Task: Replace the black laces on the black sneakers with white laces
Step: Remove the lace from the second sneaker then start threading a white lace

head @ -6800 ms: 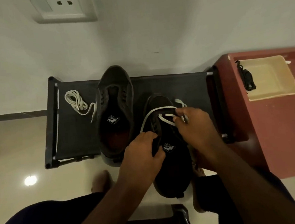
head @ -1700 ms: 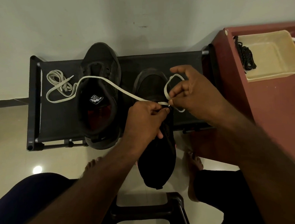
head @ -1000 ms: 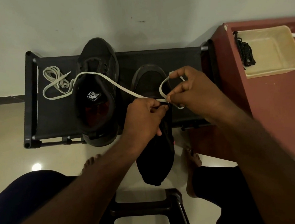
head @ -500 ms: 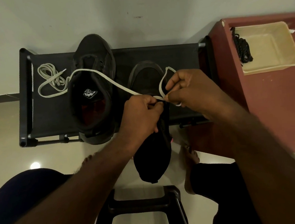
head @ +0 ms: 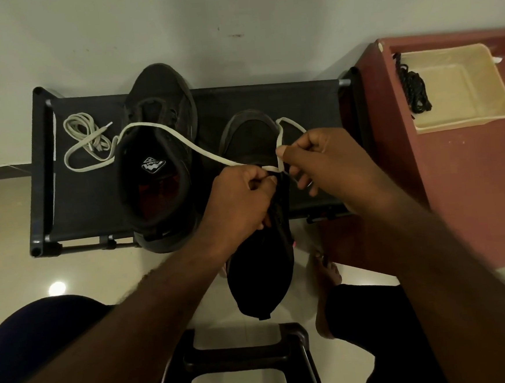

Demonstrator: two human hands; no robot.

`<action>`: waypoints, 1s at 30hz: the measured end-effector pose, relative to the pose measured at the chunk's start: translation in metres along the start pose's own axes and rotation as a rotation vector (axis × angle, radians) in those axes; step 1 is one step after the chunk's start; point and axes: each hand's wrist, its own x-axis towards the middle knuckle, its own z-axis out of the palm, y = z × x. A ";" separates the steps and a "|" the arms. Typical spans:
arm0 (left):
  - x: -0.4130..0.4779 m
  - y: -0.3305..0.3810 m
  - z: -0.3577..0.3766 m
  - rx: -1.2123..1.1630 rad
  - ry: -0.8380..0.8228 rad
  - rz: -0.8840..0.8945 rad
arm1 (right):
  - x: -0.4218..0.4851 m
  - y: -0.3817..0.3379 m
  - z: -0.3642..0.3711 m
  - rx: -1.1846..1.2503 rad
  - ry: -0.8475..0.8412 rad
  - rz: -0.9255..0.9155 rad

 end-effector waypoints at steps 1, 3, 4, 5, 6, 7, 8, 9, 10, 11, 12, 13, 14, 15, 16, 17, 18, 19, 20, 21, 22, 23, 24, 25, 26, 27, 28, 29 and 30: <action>0.000 0.000 0.000 -0.004 -0.014 0.000 | 0.000 0.000 0.003 0.009 0.012 0.001; -0.001 0.001 -0.001 -0.013 -0.031 0.001 | 0.001 0.002 0.006 0.004 0.010 -0.015; -0.002 0.001 -0.002 -0.019 -0.034 0.002 | 0.002 0.002 0.006 -0.009 -0.006 -0.021; -0.002 0.001 -0.002 -0.025 -0.036 0.003 | 0.002 0.003 0.006 -0.023 -0.032 -0.018; -0.002 0.001 -0.002 -0.029 -0.037 0.003 | 0.001 0.003 0.005 -0.032 -0.063 -0.007; -0.002 0.000 -0.001 -0.030 -0.033 0.002 | 0.001 0.002 0.003 -0.035 -0.089 0.003; -0.002 0.000 -0.001 -0.027 -0.025 0.000 | 0.001 0.002 0.002 -0.039 -0.103 0.005; -0.002 0.000 -0.001 -0.023 -0.015 -0.002 | 0.000 0.002 0.001 -0.041 -0.099 0.000; -0.001 0.000 0.000 -0.020 -0.006 -0.004 | 0.000 0.002 0.001 -0.039 -0.084 -0.005; 0.000 0.000 -0.001 -0.019 -0.001 -0.009 | 0.000 0.003 0.000 -0.029 -0.069 0.000; 0.000 0.000 -0.001 -0.021 0.002 -0.016 | 0.000 0.003 -0.001 -0.018 -0.066 0.013; 0.001 0.000 -0.001 -0.025 0.002 -0.021 | -0.001 0.002 -0.001 -0.023 -0.080 0.026; 0.001 0.000 -0.001 -0.031 0.002 -0.024 | -0.002 0.003 -0.001 -0.057 -0.103 0.027; 0.002 0.000 -0.001 -0.035 0.002 -0.027 | -0.002 0.003 0.000 -0.110 -0.121 0.015; 0.002 0.000 -0.001 -0.034 0.006 -0.030 | -0.002 0.004 0.002 -0.160 -0.123 -0.003; 0.002 -0.001 -0.001 -0.031 0.011 -0.033 | -0.002 0.004 0.004 -0.197 -0.109 -0.022; 0.003 -0.001 0.000 -0.027 0.017 -0.035 | -0.001 0.005 0.004 -0.221 -0.094 -0.039; 0.003 -0.001 0.000 -0.023 0.022 -0.036 | -0.001 0.004 0.004 -0.231 -0.090 -0.051; 0.003 -0.001 0.000 -0.020 0.027 -0.038 | -0.001 0.004 0.004 -0.237 -0.097 -0.059; 0.003 -0.001 0.000 -0.020 0.033 -0.042 | -0.001 0.003 0.004 -0.245 -0.108 -0.067; 0.003 -0.001 0.000 -0.021 0.039 -0.044 | -0.001 0.003 0.003 -0.252 -0.117 -0.076; 0.003 -0.001 0.000 -0.022 0.044 -0.044 | -0.001 0.003 0.003 -0.256 -0.125 -0.082; 0.003 -0.001 0.000 -0.021 0.049 -0.043 | -0.001 0.003 0.003 -0.255 -0.130 -0.084; 0.003 -0.001 0.000 -0.021 0.055 -0.038 | -0.001 0.004 0.003 -0.254 -0.129 -0.086; 0.003 -0.001 0.000 -0.023 0.060 -0.032 | -0.001 0.004 0.004 -0.253 -0.123 -0.088; 0.003 -0.001 0.001 -0.025 0.061 -0.027 | 0.000 0.005 0.004 -0.248 -0.119 -0.084; 0.003 -0.001 0.001 -0.030 0.060 -0.025 | 0.000 0.006 0.004 -0.233 -0.125 -0.070; 0.003 -0.001 0.002 -0.034 0.057 -0.024 | 0.000 0.006 0.003 -0.209 -0.143 -0.046; 0.003 -0.002 0.002 -0.034 0.055 -0.023 | 0.000 0.005 0.001 -0.188 -0.167 -0.020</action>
